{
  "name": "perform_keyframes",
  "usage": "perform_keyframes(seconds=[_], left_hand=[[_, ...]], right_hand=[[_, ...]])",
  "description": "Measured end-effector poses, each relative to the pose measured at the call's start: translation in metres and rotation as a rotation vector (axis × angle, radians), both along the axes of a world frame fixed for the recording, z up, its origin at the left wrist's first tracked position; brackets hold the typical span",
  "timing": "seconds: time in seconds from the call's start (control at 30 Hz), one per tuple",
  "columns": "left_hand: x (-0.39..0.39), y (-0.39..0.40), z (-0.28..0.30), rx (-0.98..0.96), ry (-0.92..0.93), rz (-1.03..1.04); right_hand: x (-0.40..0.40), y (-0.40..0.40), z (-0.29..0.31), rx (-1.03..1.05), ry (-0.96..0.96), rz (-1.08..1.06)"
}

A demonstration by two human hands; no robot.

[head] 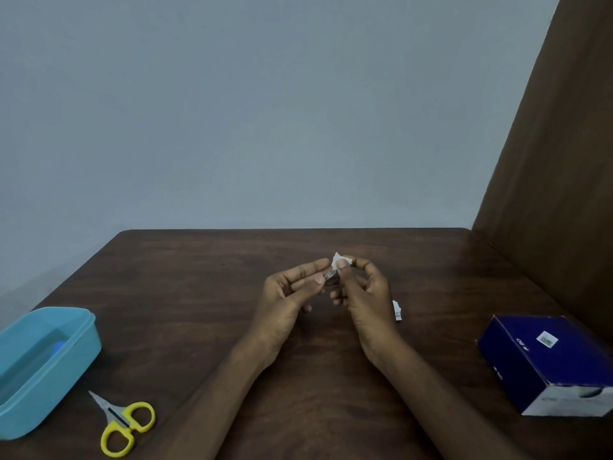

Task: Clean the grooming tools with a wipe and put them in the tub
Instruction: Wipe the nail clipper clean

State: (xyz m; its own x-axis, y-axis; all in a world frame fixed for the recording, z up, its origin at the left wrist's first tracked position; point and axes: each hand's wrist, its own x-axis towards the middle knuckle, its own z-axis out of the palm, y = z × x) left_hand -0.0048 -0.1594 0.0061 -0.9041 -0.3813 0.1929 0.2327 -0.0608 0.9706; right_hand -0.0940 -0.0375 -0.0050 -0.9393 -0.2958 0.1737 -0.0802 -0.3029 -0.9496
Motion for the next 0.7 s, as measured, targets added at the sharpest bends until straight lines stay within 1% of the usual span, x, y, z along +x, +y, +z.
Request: perform_keyframes(seconds=[0.13,0.3,0.43,0.5,0.57,0.7], left_hand=[[0.0,0.0,-0.002,-0.051,0.006,0.012],[-0.006,-0.003,-0.006,-0.049,0.013,0.096],[-0.01,-0.005,-0.01,-0.007,-0.005,0.174],[-0.012,-0.005,-0.011,0.012,-0.009,0.205],[-0.012,-0.004,-0.011,0.018,-0.006,0.23],[-0.008,0.0,-0.008,0.002,0.031,0.277]], right_hand=[[0.001,0.002,-0.001,0.026,0.022,-0.027],[0.002,0.002,0.001,0.024,0.074,-0.041],[-0.004,0.003,0.0,-0.011,0.085,-0.28],[-0.007,0.005,-0.003,0.016,0.087,-0.357],[-0.005,0.005,-0.005,0.034,0.07,-0.339],[0.009,-0.003,-0.006,0.051,-0.017,-0.131]])
